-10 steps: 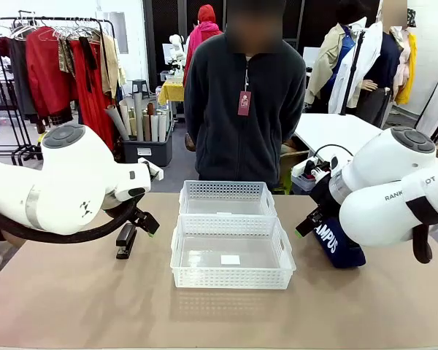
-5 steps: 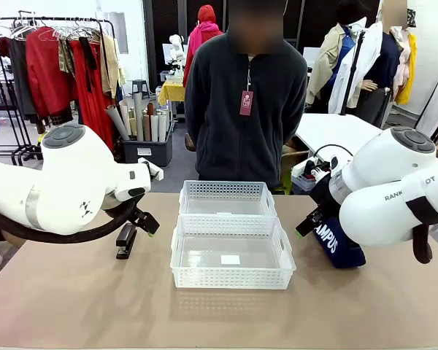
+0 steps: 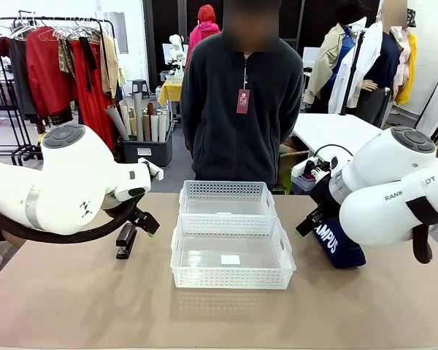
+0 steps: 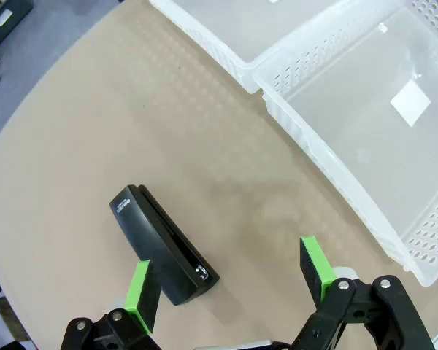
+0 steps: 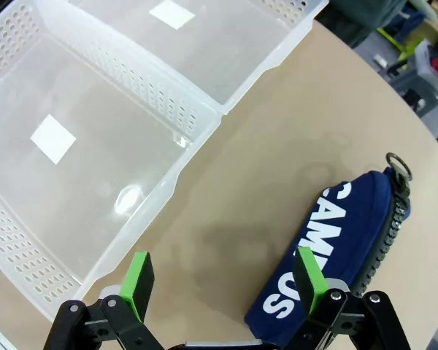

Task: Distribute items into two baskets.
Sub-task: Pick up the Pencil pouch that the person points to.

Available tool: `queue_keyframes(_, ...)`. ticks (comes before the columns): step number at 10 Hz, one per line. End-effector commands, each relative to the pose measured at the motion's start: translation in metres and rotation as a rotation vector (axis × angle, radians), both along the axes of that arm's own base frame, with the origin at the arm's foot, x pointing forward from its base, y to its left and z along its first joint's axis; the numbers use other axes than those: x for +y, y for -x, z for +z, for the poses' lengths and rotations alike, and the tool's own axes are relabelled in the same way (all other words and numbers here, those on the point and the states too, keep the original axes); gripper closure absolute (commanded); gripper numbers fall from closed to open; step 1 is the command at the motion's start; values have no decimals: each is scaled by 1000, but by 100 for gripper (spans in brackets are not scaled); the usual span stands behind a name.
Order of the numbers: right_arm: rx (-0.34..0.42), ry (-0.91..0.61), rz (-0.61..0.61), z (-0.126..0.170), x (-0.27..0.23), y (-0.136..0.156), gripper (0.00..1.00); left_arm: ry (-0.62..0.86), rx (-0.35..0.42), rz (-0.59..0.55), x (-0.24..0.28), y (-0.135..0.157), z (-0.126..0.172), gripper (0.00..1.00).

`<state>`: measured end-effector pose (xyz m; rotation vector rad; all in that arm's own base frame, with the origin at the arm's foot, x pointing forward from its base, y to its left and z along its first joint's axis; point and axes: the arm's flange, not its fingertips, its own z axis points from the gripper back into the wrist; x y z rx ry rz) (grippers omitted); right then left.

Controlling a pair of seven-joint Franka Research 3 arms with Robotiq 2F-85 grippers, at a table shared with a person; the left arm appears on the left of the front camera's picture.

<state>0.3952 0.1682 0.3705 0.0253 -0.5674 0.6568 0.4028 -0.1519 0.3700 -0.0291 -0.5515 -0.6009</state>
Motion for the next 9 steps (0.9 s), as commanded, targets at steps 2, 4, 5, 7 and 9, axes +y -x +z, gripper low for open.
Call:
queue_keyframes(2, 0, 0, 0, 0, 0, 0, 0, 0, 0, 0, 0, 0, 0, 0)
queue_keyframes(4, 0, 0, 0, 0, 0, 0, 0, 0, 0, 0, 0, 0, 0, 0)
queue_keyframes(5, 0, 0, 0, 0, 0, 0, 0, 0, 0, 0, 0, 0, 0, 0)
queue_keyframes(7, -54, 38, -9, 2, 12, 11, 0, 0, 40, -4, 1, 0, 5, 0)
queue_keyframes(9, -117, 79, -38, 5, 22, 23, 0, -27, 86, 44, 1, -2, 14, 0)
